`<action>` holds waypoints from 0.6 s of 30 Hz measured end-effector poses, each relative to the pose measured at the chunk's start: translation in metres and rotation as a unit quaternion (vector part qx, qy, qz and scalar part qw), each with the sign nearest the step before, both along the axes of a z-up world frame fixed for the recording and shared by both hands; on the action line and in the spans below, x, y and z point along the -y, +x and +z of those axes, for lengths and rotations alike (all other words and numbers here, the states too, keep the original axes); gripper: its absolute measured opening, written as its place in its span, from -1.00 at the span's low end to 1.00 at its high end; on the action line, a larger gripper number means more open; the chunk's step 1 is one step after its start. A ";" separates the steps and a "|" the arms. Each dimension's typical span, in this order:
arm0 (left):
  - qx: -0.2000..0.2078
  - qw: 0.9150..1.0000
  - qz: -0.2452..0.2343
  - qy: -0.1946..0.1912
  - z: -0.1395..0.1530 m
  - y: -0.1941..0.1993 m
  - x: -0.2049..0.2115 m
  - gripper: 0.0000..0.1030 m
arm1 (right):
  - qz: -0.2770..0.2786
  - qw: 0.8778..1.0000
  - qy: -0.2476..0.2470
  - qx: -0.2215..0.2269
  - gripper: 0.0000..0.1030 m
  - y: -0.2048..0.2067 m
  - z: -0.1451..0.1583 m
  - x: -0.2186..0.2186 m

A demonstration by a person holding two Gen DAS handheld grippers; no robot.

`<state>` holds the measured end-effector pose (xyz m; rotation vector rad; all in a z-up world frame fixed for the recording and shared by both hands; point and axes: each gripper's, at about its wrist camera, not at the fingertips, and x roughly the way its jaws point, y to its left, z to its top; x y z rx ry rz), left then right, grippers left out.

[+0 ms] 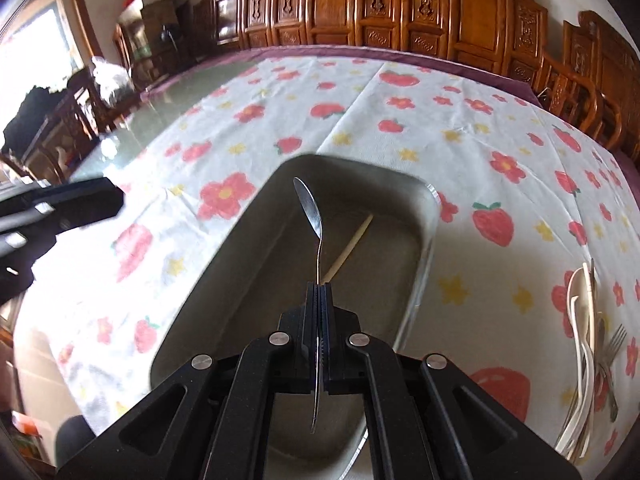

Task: Organize utensils
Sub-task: 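Carry the chopstick into the metal tray and open the left tool while the right tool carries the spoon, then lower the metal spoon into the tray and open the right tool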

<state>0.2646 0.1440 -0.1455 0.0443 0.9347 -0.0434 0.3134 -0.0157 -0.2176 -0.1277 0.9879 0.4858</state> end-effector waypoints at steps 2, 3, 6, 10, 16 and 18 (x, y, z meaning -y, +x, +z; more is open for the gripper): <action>0.001 1.000 0.002 0.000 0.001 -0.001 -0.003 -0.63 | 0.004 1.000 -0.010 -0.001 -0.95 -0.001 -0.006 -0.004; 0.001 1.000 0.003 0.000 0.001 -0.002 -0.004 -0.63 | 0.007 1.000 -0.014 -0.001 -0.95 -0.002 -0.009 -0.006; 0.000 1.000 0.004 0.002 0.000 -0.002 -0.004 -0.63 | 0.011 1.000 -0.018 -0.001 -0.93 -0.004 -0.013 -0.007; 0.000 1.000 0.005 0.001 0.000 -0.002 -0.002 -0.63 | 0.021 1.000 -0.015 0.016 -0.92 -0.008 -0.006 -0.005; 0.010 1.000 -0.005 -0.002 0.009 -0.007 0.012 -0.63 | 0.017 0.998 0.027 0.047 -0.92 -0.019 0.029 0.031; 0.014 1.000 -0.012 -0.005 0.013 -0.010 0.023 -0.63 | 0.010 0.998 0.035 0.060 -0.92 -0.028 0.042 0.056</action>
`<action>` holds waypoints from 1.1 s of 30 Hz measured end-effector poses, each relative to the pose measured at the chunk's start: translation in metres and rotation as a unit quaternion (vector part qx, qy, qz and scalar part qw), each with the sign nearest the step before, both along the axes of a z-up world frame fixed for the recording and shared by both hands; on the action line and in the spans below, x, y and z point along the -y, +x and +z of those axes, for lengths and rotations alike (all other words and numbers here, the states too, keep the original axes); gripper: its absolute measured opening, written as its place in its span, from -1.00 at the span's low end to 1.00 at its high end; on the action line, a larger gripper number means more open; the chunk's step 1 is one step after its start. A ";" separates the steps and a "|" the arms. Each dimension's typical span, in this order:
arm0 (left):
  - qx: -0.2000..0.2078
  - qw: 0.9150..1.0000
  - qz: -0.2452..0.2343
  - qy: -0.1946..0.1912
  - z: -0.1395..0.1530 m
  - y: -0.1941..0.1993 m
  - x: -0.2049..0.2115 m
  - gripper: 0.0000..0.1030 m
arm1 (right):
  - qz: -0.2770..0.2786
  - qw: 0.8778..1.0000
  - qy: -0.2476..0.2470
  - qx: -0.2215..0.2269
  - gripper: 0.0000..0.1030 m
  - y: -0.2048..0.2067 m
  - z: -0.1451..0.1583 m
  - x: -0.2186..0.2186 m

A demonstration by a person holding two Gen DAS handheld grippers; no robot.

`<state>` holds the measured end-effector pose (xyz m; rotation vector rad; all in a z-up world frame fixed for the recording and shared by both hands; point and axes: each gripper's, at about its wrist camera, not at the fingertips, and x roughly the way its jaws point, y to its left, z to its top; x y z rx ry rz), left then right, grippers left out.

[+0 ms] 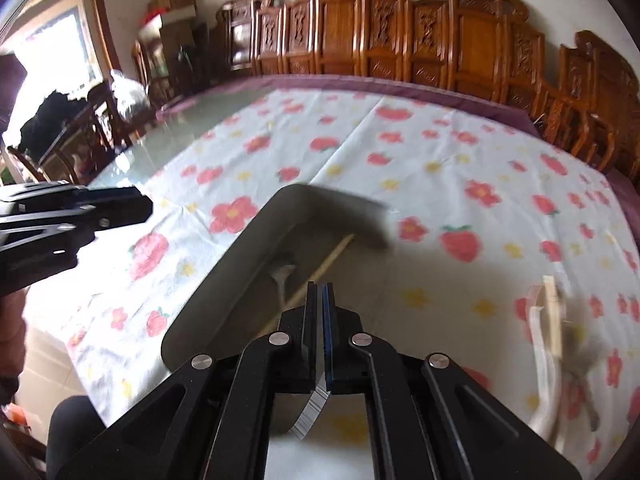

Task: Organize utensils
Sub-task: 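Lower the metal spoon into the tray and open the right tool, then grasp a white plastic spoon with the left tool while the right tool moves to the chopsticks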

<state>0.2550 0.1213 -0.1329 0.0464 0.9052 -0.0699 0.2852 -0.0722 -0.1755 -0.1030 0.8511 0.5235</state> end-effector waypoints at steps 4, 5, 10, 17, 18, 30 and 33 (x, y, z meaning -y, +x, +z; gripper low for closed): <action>0.007 1.000 -0.018 -0.008 0.005 -0.004 0.027 -0.58 | -0.030 0.999 -0.002 0.019 -0.92 -0.016 0.014 0.060; 0.008 1.000 -0.024 -0.009 0.005 -0.005 0.036 -0.57 | -0.040 0.999 -0.007 0.026 -0.92 -0.022 0.016 0.078; 0.009 0.999 -0.051 -0.013 0.004 -0.012 0.078 -0.53 | -0.090 0.995 -0.030 0.030 -0.92 -0.042 0.009 0.158; -0.006 0.996 -0.086 -0.013 -0.010 -0.015 0.139 -0.48 | -0.125 0.991 -0.033 0.018 -0.86 -0.060 -0.011 0.225; -0.008 0.996 -0.088 -0.013 -0.011 -0.014 0.144 -0.47 | -0.125 0.992 -0.030 0.020 -0.85 -0.062 -0.012 0.229; -0.042 0.991 -0.125 -0.028 -0.045 0.008 0.242 -0.36 | -0.129 0.991 -0.020 0.014 -0.58 -0.059 -0.019 0.256; -0.055 0.990 -0.126 -0.038 -0.058 0.021 0.260 -0.36 | -0.139 0.990 -0.016 0.012 -0.58 -0.056 -0.020 0.267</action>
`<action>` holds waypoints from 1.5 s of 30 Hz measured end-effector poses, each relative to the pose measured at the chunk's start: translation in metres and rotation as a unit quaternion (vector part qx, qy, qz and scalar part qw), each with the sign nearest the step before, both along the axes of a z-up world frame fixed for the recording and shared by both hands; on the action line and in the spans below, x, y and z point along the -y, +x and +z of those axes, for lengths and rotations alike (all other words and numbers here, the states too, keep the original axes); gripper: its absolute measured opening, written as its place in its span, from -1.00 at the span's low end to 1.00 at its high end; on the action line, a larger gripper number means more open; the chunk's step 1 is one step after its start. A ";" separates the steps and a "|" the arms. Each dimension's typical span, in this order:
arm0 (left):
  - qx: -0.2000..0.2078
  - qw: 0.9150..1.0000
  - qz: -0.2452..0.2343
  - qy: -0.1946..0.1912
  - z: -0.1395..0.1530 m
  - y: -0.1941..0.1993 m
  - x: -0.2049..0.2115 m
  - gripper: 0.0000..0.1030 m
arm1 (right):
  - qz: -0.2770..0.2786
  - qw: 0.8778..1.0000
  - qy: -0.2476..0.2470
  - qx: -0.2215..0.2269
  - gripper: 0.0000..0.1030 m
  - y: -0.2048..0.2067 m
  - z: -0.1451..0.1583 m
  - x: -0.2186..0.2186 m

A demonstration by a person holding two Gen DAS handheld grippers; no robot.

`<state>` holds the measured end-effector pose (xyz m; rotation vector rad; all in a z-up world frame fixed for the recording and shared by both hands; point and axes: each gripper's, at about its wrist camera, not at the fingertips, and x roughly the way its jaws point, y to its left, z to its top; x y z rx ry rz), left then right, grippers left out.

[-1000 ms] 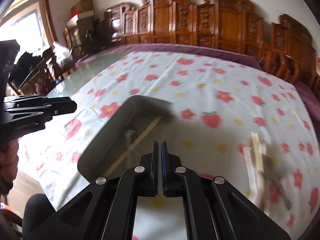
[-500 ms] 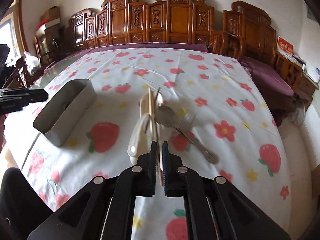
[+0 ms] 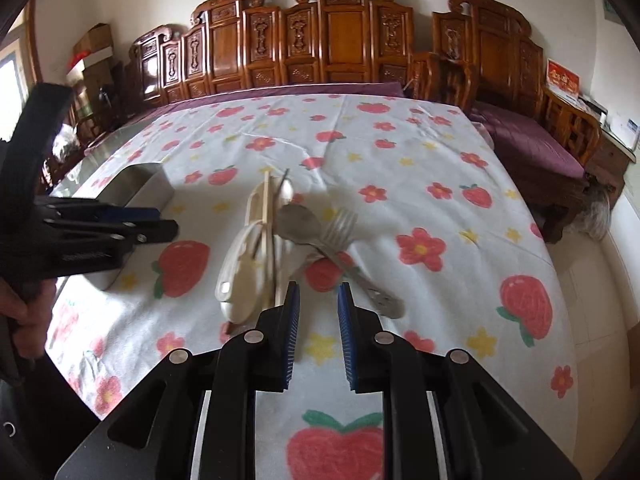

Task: Organize utensils
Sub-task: 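Grasp a white plastic spoon with the left tool while the right tool moves to the chopsticks, then grasp a wooden chopstick with the right tool while the left tool lifts the white spoon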

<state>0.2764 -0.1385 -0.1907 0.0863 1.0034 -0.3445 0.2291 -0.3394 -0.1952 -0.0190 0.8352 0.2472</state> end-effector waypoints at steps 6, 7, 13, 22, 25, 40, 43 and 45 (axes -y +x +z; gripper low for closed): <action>-0.027 0.999 0.010 -0.017 -0.022 0.025 0.022 -0.36 | -0.020 0.999 0.022 -0.019 -0.58 0.006 -0.009 0.020; -0.028 0.999 0.009 -0.017 -0.025 0.028 0.027 -0.36 | -0.021 0.999 0.022 -0.021 -0.58 0.006 -0.010 0.021; -0.051 0.998 0.012 -0.028 -0.038 0.043 0.037 -0.36 | -0.019 0.999 0.026 -0.026 -0.58 0.007 -0.014 0.019; -0.069 0.997 0.010 -0.040 -0.043 0.042 0.035 -0.76 | -0.016 0.999 0.028 -0.028 -0.58 0.009 -0.015 0.017; -0.050 0.998 0.008 -0.023 -0.032 0.036 0.034 -0.86 | -0.010 0.999 0.028 -0.028 -0.58 0.009 -0.013 0.013; 0.041 0.999 -0.001 0.011 0.030 -0.008 0.013 -0.93 | -0.017 0.999 0.039 -0.029 -0.58 0.011 -0.014 0.018; 0.055 0.998 0.000 0.004 0.041 -0.022 0.006 -0.93 | -0.007 0.998 0.046 -0.030 -0.58 0.010 -0.016 0.014; 0.061 0.998 0.001 -0.002 0.046 -0.033 0.001 -0.93 | 0.004 0.998 0.050 -0.033 -0.58 0.009 -0.018 0.009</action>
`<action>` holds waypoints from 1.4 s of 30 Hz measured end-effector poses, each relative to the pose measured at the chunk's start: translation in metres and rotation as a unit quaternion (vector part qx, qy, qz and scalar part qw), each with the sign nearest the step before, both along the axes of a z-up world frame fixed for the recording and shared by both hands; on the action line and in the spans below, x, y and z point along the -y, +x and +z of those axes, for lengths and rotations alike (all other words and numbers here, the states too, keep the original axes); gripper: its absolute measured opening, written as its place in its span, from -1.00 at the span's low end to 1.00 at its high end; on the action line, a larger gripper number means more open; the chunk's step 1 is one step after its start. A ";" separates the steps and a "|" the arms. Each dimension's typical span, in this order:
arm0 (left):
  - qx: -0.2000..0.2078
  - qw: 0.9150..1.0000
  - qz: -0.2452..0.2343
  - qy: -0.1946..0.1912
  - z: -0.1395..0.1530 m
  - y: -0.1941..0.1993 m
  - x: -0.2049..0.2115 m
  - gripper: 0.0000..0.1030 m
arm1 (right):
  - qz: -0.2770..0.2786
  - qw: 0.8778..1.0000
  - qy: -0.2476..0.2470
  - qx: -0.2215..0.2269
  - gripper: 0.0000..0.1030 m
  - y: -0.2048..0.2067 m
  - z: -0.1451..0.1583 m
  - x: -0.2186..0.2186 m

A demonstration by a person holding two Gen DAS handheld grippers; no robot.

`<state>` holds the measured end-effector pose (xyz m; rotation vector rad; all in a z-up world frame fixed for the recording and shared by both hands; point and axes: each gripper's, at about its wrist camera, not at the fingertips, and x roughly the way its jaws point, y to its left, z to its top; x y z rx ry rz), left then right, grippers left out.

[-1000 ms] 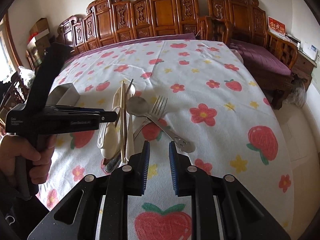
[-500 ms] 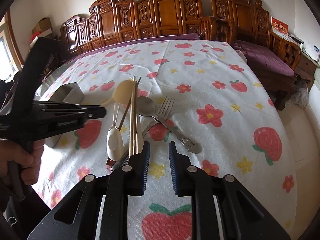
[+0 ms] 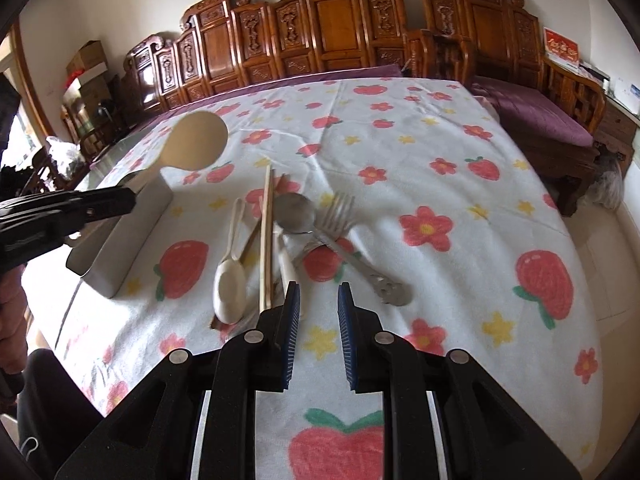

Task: Organize utensils
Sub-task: 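Grasp a wooden chopstick with the right tool while the left tool lifts the white spoon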

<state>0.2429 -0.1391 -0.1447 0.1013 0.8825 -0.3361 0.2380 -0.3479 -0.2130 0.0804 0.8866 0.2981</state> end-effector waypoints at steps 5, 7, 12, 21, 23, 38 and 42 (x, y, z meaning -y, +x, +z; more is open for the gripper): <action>0.009 1.000 0.004 -0.015 0.007 -0.020 -0.012 -0.93 | 0.024 1.000 0.004 -0.009 -0.58 -0.002 -0.007 -0.013; 0.014 1.000 0.004 -0.015 0.008 -0.027 -0.016 -0.93 | 0.033 0.999 0.002 -0.016 -0.58 -0.003 -0.014 -0.020; 0.018 1.000 0.003 -0.020 0.008 -0.043 -0.021 -0.93 | 0.054 0.997 -0.009 -0.044 -0.73 -0.002 -0.032 -0.034; 0.011 1.000 -0.002 -0.019 -0.002 -0.055 -0.023 -0.93 | 0.060 0.995 -0.038 -0.066 -0.83 0.003 -0.050 -0.044; 0.010 1.000 -0.001 -0.023 -0.003 -0.055 -0.025 -0.93 | 0.062 0.995 -0.040 -0.062 -0.84 0.004 -0.051 -0.045; 0.005 1.000 0.015 -0.021 -0.007 -0.056 -0.034 -0.93 | 0.055 0.997 -0.036 -0.049 -0.89 0.009 -0.048 -0.038; 0.012 0.999 0.021 -0.023 0.001 -0.059 -0.042 -0.93 | 0.049 0.998 -0.018 -0.033 -0.89 0.006 -0.030 -0.032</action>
